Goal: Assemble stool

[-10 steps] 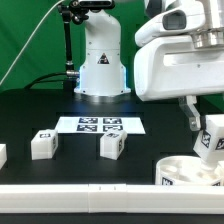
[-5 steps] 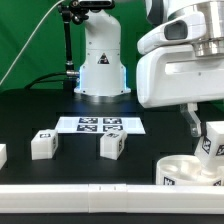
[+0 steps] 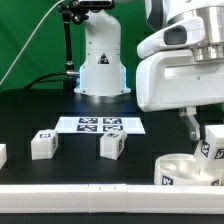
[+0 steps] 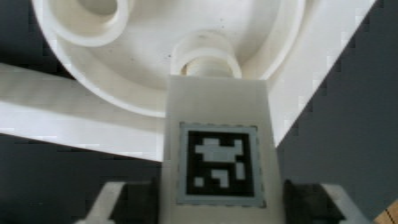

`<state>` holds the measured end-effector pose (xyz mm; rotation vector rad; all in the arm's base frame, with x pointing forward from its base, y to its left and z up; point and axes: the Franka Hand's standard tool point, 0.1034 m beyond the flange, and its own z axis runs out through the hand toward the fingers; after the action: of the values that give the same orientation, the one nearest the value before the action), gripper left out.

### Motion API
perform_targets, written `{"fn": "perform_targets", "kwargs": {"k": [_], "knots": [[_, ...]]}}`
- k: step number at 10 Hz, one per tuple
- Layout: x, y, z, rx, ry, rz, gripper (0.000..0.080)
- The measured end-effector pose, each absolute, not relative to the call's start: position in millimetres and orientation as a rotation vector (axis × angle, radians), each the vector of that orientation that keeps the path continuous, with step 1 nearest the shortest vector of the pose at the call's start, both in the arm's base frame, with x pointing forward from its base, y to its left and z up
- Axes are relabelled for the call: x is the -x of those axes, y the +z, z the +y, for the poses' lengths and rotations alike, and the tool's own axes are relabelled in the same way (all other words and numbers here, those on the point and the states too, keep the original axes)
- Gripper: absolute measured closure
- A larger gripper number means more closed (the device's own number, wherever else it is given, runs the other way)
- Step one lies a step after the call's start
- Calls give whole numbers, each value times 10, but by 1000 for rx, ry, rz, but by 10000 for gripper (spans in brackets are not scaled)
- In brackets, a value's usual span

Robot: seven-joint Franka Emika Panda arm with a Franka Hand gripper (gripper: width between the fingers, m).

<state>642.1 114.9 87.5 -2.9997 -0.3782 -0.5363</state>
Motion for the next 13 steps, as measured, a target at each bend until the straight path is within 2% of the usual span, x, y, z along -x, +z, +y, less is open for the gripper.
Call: {"fn": "perform_targets", "kwargs": {"k": [13], "knots": [[-6356, 829, 1082, 2994, -724, -368, 462]]}}
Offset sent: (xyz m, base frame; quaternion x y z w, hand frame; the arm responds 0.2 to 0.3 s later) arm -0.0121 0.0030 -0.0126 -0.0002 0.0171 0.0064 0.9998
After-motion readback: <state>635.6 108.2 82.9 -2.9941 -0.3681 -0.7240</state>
